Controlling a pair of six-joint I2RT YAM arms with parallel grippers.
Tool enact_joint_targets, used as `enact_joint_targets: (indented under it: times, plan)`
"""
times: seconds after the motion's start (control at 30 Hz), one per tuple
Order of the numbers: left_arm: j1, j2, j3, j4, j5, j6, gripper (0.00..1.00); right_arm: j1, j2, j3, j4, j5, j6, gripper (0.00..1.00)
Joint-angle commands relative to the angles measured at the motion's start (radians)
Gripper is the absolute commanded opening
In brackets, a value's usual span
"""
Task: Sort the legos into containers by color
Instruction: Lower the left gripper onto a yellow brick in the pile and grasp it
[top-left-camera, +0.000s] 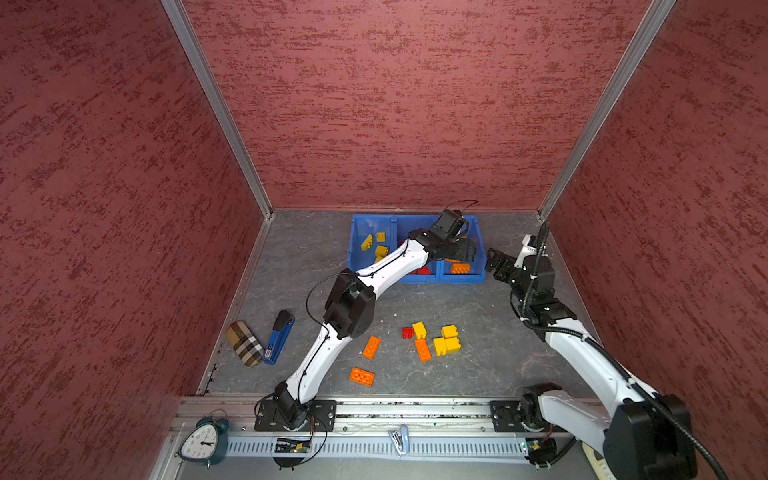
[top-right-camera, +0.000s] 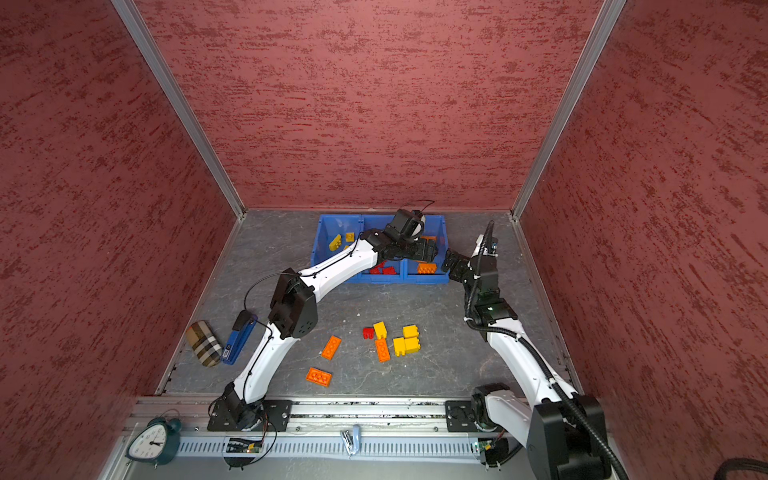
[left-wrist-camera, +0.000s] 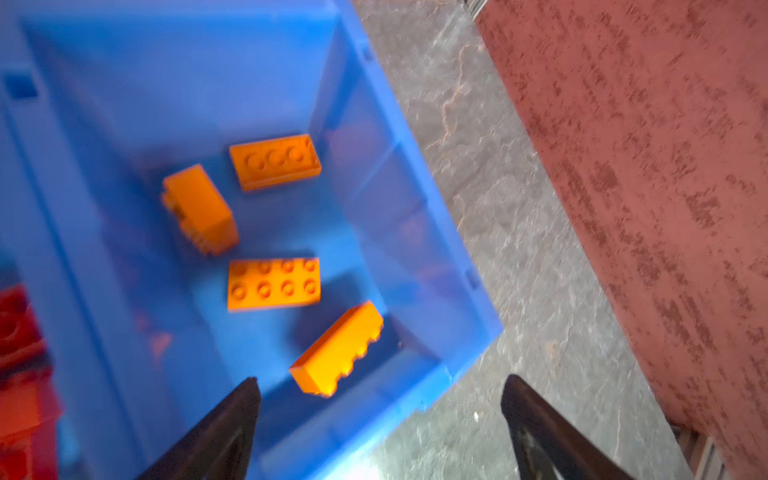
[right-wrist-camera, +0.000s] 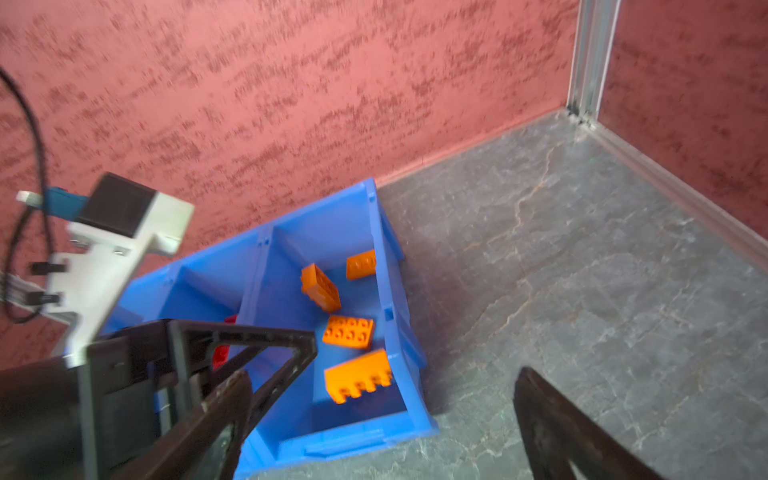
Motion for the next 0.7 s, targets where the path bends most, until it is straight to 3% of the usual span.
enact_joint_targets:
  times: [0.0, 0.17, 0.27, 0.53, 0.67]
  plan:
    - [-0.011, -0.175, -0.152, -0.008, -0.033, 0.039, 0.96, 0.001, 0.01, 0.034, -0.082, -0.068, -0.003, 0.99]
    - [-0.01, -0.417, -0.538, 0.074, -0.141, 0.015, 0.99, 0.022, 0.012, 0.027, -0.18, -0.164, 0.0, 0.99]
    - [-0.005, -0.524, -0.684, 0.083, -0.171, -0.016, 0.99, 0.056, 0.015, 0.011, -0.229, -0.202, -0.002, 0.99]
    - [0.014, -0.632, -0.888, 0.074, -0.297, -0.15, 0.99, 0.282, 0.137, 0.054, -0.364, -0.273, -0.082, 0.98]
    - [0.029, -0.66, -0.931, 0.112, -0.283, -0.157, 0.99, 0.417, 0.222, 0.093, -0.424, -0.247, -0.097, 0.95]
